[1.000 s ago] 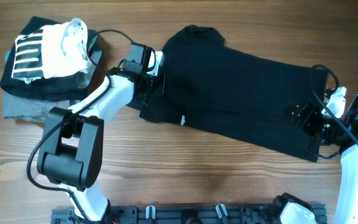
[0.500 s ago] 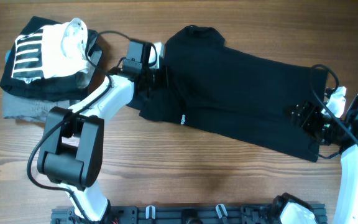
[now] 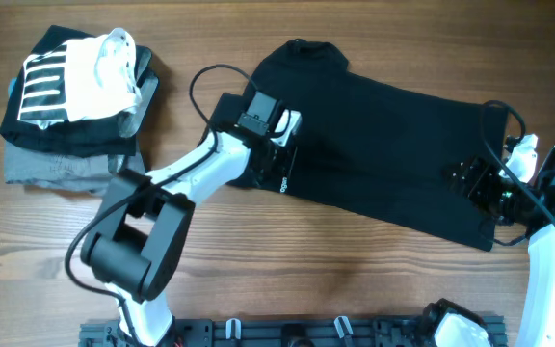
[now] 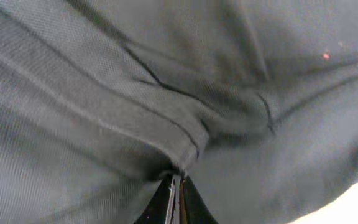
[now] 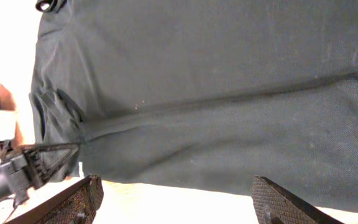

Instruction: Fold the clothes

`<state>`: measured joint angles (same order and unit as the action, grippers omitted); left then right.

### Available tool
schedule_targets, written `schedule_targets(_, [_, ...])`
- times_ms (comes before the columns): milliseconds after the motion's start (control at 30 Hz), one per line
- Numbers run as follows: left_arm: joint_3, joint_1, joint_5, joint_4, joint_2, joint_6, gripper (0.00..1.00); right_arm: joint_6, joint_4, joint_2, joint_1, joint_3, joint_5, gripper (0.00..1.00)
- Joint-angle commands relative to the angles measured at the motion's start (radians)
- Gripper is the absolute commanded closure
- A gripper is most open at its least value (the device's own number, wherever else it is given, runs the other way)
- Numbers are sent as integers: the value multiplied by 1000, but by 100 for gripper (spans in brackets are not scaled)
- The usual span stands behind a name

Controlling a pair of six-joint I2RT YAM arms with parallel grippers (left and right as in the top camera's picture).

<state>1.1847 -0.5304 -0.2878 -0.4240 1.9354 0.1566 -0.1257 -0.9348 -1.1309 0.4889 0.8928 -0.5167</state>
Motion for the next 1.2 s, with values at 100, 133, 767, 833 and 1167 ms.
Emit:
schedule_targets(100, [24, 13, 39, 311, 70, 66, 95, -36, 18, 11, 3, 18, 16, 19])
schedule_targets(133, [50, 20, 37, 331, 64, 72, 95, -35, 18, 11, 3, 18, 16, 19])
schedule_targets(767, [255, 3, 31, -219, 100, -75, 53, -31, -1, 11, 3, 18, 23, 16])
schedule_targets(833, [255, -18, 32, -195, 117, -106, 54, -31, -1, 11, 3, 17, 23, 16])
schedule_targets(1167, [257, -43, 77, -132, 189, -127, 84, -31, -5, 11, 3, 17, 23, 15])
